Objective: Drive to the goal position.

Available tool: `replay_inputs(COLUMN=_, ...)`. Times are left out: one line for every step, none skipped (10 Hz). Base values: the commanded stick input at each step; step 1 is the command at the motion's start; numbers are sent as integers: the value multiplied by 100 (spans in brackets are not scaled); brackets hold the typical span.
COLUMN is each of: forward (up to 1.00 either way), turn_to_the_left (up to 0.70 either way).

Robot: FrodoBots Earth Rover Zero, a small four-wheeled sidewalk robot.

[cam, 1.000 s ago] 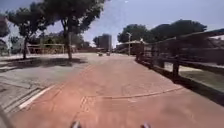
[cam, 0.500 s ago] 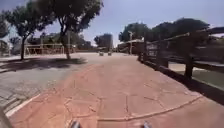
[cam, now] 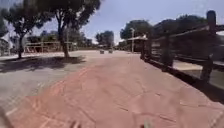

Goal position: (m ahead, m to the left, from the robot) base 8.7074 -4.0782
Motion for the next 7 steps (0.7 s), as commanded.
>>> replay_inputs(forward=100, turn_to_the_left=-5)
replay_inputs(forward=100, turn_to_the_left=0)
replay_inputs(forward=100, turn_to_the_left=0)
replay_inputs(forward=100, turn_to_the_left=0)
replay_inputs(forward=100, turn_to_the_left=0)
replay_inputs(forward=100, turn_to_the_left=0)
replay_inputs(forward=100, turn_to_the_left=0)
